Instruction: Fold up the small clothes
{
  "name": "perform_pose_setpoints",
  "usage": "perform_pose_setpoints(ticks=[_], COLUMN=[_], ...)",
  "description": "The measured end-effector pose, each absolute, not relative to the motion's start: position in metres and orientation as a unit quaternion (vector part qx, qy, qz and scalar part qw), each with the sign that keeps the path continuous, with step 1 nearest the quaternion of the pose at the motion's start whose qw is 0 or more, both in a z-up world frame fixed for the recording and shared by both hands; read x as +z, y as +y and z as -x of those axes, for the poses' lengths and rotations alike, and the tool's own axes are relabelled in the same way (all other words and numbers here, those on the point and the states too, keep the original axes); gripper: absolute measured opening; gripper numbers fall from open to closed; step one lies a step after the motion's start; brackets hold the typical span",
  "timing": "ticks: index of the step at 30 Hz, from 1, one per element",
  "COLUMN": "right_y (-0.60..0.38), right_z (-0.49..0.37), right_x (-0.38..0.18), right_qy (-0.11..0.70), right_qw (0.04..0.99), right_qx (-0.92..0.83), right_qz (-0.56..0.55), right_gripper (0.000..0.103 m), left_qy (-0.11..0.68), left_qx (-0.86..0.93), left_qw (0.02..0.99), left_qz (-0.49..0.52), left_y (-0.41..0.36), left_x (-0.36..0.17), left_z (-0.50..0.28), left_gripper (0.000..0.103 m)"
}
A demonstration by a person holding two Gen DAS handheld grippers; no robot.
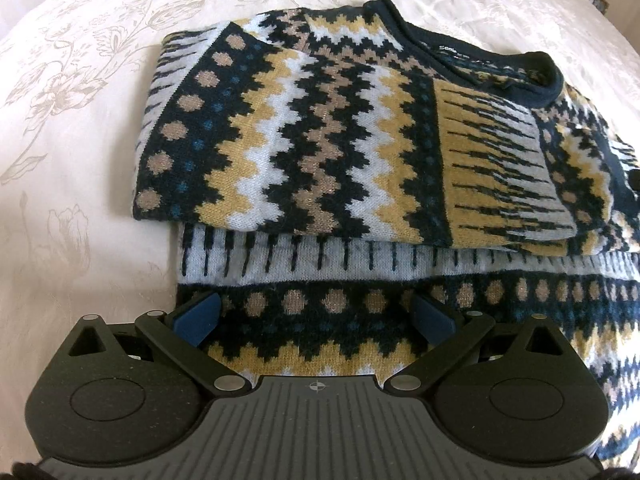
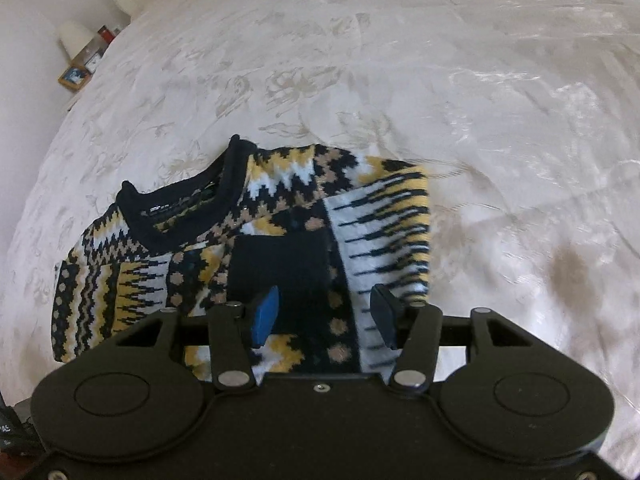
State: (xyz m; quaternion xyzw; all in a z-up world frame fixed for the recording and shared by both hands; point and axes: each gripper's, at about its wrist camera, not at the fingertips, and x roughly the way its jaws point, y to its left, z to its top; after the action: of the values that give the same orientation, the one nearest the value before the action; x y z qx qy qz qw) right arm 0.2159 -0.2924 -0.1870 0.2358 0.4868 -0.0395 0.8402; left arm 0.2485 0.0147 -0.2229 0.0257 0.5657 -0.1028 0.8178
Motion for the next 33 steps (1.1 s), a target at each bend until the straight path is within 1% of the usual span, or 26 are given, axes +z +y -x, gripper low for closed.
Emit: perform_pose_setpoints(ticks=[4, 5, 6, 7, 9, 11, 15, 18, 20, 23, 27, 31, 33], right_y=[-0.29, -0.289, -0.286, -0.283, -0.277, -0.274, -0.285, -0.298, -0.303, -0.308, -0.305, -0.313, -0.313], right_z=[-0.225, -0.227, -0.229, -0.23, -0.228, -0.222, -0.202, -0.196, -0.194, -0.191, -0.187, -0.189, -0.191], right_x=[-0.197, -0.198, -0.197, -0.193, -0.18, -0.161, -0.127, -0.129, -0.137, -0.148, -0.15, -0.171, -0.183], right_qy=[0.496, 0.497, 0.499, 0.498, 0.484, 0.46, 0.418, 0.424, 0.437, 0.449, 0.458, 0.49, 0.501], right_qw=[0.832, 0.83, 0.829, 0.83, 0.841, 0.854, 0.874, 0.87, 0.865, 0.856, 0.857, 0.838, 0.832], right_qx=[-0.036, -0.034, -0.027, -0.024, -0.004, 0.008, 0.001, -0.018, -0.032, -0.045, -0.064, -0.095, -0.097], right_qz=[-0.244, -0.249, -0.253, -0.249, -0.243, -0.244, -0.248, -0.25, -0.244, -0.251, -0.227, -0.223, -0.218], right_gripper=[0.059, 0.051, 0.015, 0.013, 0.012, 0.012, 0.012, 0.012, 0.012, 0.012, 0.012, 0.012, 0.015], left_qy=[0.565, 0.564, 0.564, 0.563, 0.562, 0.551, 0.506, 0.463, 0.455, 0.46, 0.471, 0.502, 0.528], left_qx=[-0.103, -0.103, -0.103, -0.103, -0.105, -0.106, -0.114, -0.118, -0.109, -0.082, -0.06, -0.05, -0.047], left_qw=[0.818, 0.819, 0.819, 0.819, 0.821, 0.828, 0.854, 0.878, 0.884, 0.884, 0.88, 0.863, 0.847], left_qz=[-0.026, -0.026, -0.025, -0.022, -0.01, 0.009, 0.032, 0.02, 0.011, 0.016, 0.003, -0.033, -0.045], left_y=[0.015, 0.015, 0.015, 0.016, 0.02, 0.03, 0.048, 0.055, 0.057, 0.063, 0.066, 0.061, 0.064], left_x=[-0.223, -0.223, -0.222, -0.221, -0.215, -0.201, -0.159, -0.132, -0.125, -0.128, -0.139, -0.167, -0.182], left_z=[-0.248, -0.248, -0.249, -0.25, -0.25, -0.248, -0.244, -0.249, -0.262, -0.285, -0.303, -0.31, -0.311], left_gripper=[0.102, 0.102, 0.102, 0.102, 0.1, 0.09, 0.09, 0.09, 0.09, 0.09, 0.09, 0.09, 0.09])
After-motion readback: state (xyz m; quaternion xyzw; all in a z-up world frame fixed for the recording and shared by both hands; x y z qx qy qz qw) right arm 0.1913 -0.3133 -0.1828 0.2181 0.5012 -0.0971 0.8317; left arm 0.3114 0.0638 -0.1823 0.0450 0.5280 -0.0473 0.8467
